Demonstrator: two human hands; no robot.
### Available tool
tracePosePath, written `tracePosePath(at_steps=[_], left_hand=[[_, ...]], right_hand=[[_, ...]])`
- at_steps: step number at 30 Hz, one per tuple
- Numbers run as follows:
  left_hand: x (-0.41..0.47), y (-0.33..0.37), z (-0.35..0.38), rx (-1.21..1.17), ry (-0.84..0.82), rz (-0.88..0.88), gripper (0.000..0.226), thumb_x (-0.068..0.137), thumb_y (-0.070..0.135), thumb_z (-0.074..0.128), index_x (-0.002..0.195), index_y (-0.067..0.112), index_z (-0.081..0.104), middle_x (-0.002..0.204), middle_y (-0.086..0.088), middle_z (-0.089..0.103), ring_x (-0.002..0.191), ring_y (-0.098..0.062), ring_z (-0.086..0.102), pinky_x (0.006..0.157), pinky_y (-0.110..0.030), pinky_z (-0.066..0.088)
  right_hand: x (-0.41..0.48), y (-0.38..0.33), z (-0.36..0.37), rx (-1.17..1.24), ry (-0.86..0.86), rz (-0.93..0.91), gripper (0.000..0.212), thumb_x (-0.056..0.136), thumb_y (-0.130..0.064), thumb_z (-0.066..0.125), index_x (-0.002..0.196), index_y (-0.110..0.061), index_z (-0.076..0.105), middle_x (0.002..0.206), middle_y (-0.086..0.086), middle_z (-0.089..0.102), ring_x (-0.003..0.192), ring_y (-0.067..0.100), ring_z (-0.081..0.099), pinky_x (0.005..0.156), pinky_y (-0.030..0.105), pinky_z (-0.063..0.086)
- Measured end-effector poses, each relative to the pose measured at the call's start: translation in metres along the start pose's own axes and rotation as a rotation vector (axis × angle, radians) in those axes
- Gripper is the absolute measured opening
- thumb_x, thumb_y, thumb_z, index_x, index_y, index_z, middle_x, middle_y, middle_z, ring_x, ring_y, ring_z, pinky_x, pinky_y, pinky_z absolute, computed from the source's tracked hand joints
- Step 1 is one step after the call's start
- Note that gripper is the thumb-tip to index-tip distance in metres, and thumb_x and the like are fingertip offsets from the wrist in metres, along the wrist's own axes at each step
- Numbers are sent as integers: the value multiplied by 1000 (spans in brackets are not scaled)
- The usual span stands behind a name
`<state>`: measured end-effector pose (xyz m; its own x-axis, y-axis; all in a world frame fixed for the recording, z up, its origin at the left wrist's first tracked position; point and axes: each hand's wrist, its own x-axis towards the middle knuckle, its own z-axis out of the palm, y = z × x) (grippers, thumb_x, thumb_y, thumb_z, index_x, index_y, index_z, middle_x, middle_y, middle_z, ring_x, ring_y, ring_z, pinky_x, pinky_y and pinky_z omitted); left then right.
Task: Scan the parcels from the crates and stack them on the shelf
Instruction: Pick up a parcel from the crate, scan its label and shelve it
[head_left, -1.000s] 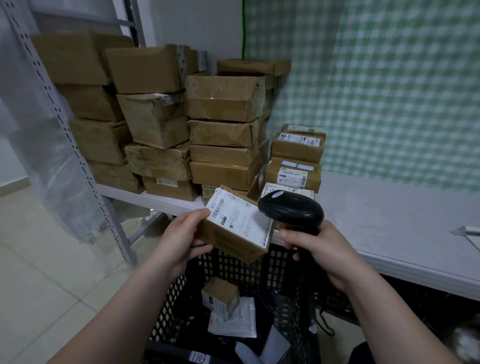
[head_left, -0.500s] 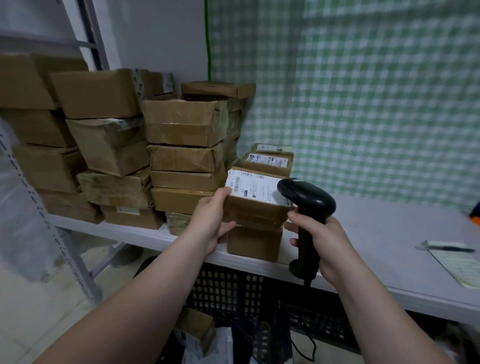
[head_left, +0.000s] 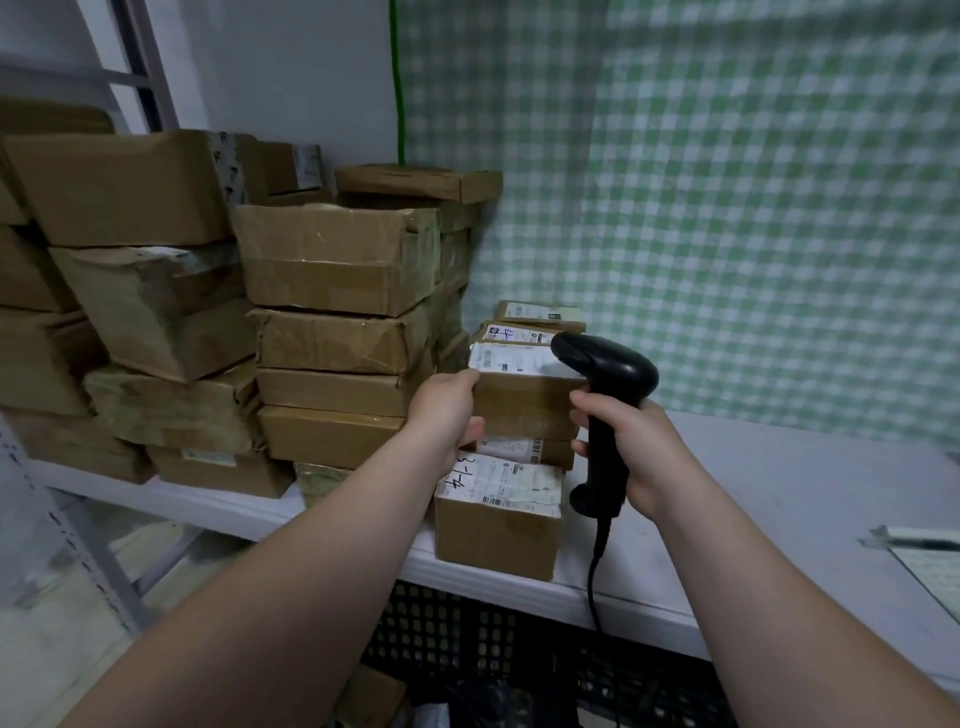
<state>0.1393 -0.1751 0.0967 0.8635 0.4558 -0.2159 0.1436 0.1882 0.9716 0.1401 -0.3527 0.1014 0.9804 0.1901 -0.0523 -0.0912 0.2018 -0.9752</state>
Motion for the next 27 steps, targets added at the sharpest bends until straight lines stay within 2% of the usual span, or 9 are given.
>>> tracePosePath(at_steps=[4,7,11,14,18,20,21,23,27], left_hand=[[7,-9,-4,-11,-79,41,44,93,31,54,133,13,51,124,-10,60,109,-25,63,96,-38,53],[0,-13,-11,5,-136,53,65,80,38,58,140,16,46,133,-11,56,112,-28,61,94,-42,54],[-27,-20,-30,112,-158,119,31,96,24,55,126,17,54,114,-6,61,102,-21,62,84,-36,57],[-58,-28,-51,181,-241,148,15,95,17,57,107,20,65,98,-3,64,86,-15,64,76,-31,58],[-98,-46,-80,190,-472,98,18,91,12,63,105,23,63,93,-1,66,87,-14,65,78,-27,58],[-111,-61,-95,174,-560,68,26,89,11,65,112,22,59,91,-2,65,87,-14,64,82,-31,55],[-114,-69,-103,189,-565,65,31,88,10,66,116,21,58,88,-2,64,86,-13,64,82,-31,55],[-116,-86,-122,242,-514,86,36,86,9,69,120,17,59,74,3,61,75,-9,61,73,-30,54],[-109,-115,-167,204,-361,36,29,85,-2,65,112,8,59,55,9,57,56,-6,58,56,-22,47]], right_hand=[[3,7,2,0,14,27,6,86,-12,68,91,-13,64,81,0,60,76,16,59,73,29,52],[-5,12,3,-37,41,21,6,86,-13,68,90,-13,64,82,0,62,73,17,59,72,30,52],[-28,17,3,-98,85,-25,10,84,-16,71,92,-16,65,87,5,63,76,20,60,74,35,51],[-52,24,10,-88,29,-56,10,85,-17,70,95,-16,67,89,2,67,81,17,63,76,35,52],[-82,47,39,-108,-84,-50,18,87,-27,68,103,-19,67,90,-3,73,86,12,70,73,29,54],[-91,67,60,-100,-154,-1,33,84,-34,70,114,-22,63,103,3,74,97,20,70,85,40,55],[-95,78,72,-96,-172,42,39,82,-38,71,117,-24,61,107,5,73,99,24,70,90,46,54],[-101,98,96,-98,-193,143,39,86,-37,67,122,-27,56,110,7,70,97,25,70,86,49,56],[-107,134,136,-71,-335,354,25,98,-22,49,122,-21,58,108,13,69,96,26,69,76,41,58]])
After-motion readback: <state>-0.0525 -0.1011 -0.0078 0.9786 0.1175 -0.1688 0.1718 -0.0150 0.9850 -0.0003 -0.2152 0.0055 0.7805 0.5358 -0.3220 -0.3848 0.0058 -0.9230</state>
